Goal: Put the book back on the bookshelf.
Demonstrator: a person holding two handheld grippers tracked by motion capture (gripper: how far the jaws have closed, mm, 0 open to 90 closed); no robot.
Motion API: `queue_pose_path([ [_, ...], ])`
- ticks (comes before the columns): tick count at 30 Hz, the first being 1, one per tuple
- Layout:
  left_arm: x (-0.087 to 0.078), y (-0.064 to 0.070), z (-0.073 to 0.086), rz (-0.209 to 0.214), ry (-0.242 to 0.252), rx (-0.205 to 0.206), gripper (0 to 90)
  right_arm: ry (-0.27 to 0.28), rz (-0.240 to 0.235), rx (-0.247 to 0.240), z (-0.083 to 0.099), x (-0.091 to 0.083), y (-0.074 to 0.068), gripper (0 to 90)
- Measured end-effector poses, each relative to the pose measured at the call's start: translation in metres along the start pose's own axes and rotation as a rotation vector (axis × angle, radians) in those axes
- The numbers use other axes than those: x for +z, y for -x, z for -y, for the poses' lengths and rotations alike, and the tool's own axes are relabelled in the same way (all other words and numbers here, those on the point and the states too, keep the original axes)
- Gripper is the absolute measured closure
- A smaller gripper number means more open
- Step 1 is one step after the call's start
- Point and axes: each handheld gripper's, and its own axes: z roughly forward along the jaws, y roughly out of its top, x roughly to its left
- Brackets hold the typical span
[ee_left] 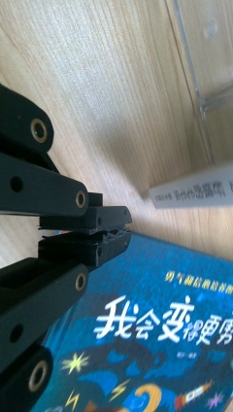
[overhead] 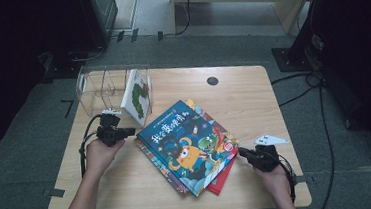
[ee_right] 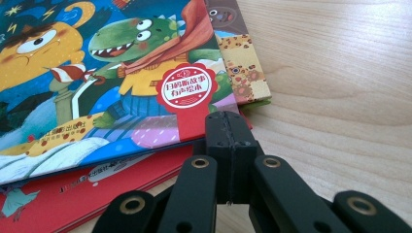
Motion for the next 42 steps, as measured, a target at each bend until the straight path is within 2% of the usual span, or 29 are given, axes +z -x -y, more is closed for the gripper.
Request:
queue_pose_path([
  [3, 0.007, -0.003, -0.001, 0.011, -0.005, -0.013, 88.6, 0.001, 0.002, 0.003, -0.001, 0.001, 0.001, 90.0],
  [7, 0.014, -0.004, -0.002, 0.017, -0.009, -0.003, 89.1, 0.003, 0.001, 0.004, -0.003, 0.003, 0.001, 90.0],
  [17, 0.012, -0.003, 0.0, 0.035, -0.023, -0.004, 90.0, 0.007, 0.008, 0.02, -0.003, 0.003, 0.003, 90.0],
  [22, 0.01, 0.004, 0.005, 0.033, -0.037, 0.017, 90.0, 0.003, 0.019, 0.034, -0.003, 0.003, 0.006, 90.0],
  [33, 0.005, 0.015, 0.015, 0.035, -0.055, 0.022, 90.0, 0.015, 0.033, 0.085, -0.004, 0.005, 0.014, 90.0],
  [40, 0.001, 0.022, 0.021, 0.034, -0.075, 0.043, 90.0, 0.02, 0.04, 0.109, -0.007, 0.007, 0.019, 90.0],
  [42, 0.0, 0.024, 0.022, 0.037, -0.061, 0.043, 90.0, 0.022, 0.042, 0.112, -0.008, 0.007, 0.02, 90.0],
])
